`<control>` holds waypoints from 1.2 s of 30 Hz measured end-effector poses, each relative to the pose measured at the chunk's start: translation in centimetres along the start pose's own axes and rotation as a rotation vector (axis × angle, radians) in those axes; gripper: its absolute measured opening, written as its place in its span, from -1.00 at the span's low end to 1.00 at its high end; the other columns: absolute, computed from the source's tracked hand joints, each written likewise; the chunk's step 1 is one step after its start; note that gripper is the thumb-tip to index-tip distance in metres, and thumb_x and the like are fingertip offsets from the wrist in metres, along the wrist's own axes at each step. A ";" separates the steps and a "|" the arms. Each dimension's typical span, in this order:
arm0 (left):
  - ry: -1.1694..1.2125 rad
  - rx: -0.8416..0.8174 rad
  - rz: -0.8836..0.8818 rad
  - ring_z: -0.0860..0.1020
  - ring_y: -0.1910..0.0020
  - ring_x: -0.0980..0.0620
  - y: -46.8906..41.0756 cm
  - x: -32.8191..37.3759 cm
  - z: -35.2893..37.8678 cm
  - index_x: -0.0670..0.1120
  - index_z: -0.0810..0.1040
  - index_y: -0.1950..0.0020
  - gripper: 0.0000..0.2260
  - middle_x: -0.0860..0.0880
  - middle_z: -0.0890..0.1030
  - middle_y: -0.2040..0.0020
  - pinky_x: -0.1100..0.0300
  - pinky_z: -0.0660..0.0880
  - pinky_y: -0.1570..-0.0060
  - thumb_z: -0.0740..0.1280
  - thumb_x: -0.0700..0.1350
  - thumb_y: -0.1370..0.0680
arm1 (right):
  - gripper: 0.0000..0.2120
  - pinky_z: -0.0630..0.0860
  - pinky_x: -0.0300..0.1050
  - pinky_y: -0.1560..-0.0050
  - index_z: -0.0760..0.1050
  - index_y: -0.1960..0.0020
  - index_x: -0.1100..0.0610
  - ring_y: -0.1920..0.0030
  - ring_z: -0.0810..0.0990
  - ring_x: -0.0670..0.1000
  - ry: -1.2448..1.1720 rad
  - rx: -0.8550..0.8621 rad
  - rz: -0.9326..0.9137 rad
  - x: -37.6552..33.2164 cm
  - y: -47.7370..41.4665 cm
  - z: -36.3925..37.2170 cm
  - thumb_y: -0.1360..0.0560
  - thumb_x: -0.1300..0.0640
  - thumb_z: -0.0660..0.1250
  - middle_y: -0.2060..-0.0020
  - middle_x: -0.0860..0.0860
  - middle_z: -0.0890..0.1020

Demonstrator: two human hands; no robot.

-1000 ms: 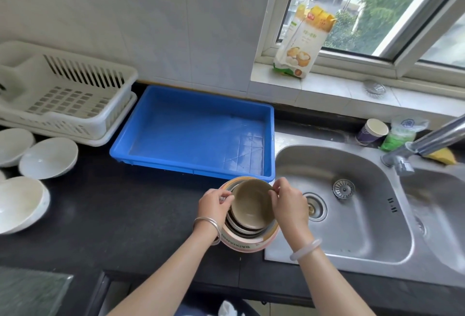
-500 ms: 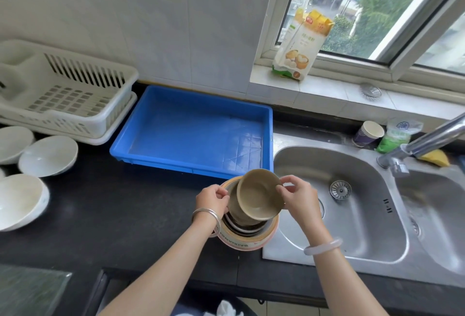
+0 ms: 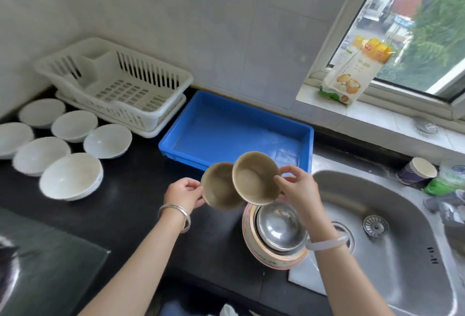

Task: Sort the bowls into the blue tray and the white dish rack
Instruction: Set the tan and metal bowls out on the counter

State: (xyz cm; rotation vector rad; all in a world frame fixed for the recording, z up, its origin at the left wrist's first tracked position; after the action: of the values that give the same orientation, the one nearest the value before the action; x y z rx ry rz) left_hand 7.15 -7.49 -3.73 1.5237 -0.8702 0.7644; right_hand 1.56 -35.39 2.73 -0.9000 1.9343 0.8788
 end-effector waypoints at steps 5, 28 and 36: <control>0.144 0.177 -0.090 0.61 0.17 -0.07 -1.5 -2.8 -7.7 -0.22 0.53 0.16 -0.96 -0.17 0.61 0.18 0.14 0.57 0.12 0.35 -0.33 -0.46 | -0.85 0.54 -0.27 0.44 0.52 0.21 0.05 0.48 0.57 -0.10 -0.027 -0.160 0.039 -1.2 -1.8 8.3 -0.45 0.27 0.28 0.34 0.08 0.60; 0.392 0.509 -0.288 0.58 0.07 -0.20 -6.1 -11.9 -23.7 -0.20 0.51 0.25 -0.87 -0.21 0.56 0.08 0.01 0.55 -0.02 0.33 -0.38 -0.46 | -0.86 0.62 -0.15 0.23 0.48 -0.05 0.16 0.07 0.61 0.08 0.028 -0.368 0.228 -1.4 -5.1 34.9 -0.52 0.31 0.26 -0.03 0.12 0.54; 0.383 0.523 -0.305 0.58 0.07 -0.20 -6.6 -12.4 -23.8 -0.20 0.50 0.21 -0.90 -0.22 0.56 0.07 0.00 0.56 -0.01 0.32 -0.37 -0.47 | -0.77 0.62 -0.12 0.18 0.48 -0.19 0.21 0.00 0.59 0.11 -0.017 -0.334 0.306 -0.6 -5.1 36.3 -0.54 0.30 0.25 -0.07 0.13 0.53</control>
State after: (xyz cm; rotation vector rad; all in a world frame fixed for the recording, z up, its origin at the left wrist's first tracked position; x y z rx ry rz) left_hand 6.53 17.85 -14.74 1.8232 -0.1445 1.0608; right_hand 19.59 -7.90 -13.57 -0.7889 1.9746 1.4163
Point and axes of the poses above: each hand's wrist, its own y-axis away from the middle knuckle, its own z-axis out of the palm, x = y × z, the point moved 9 cm from there along -y, towards the middle knuckle
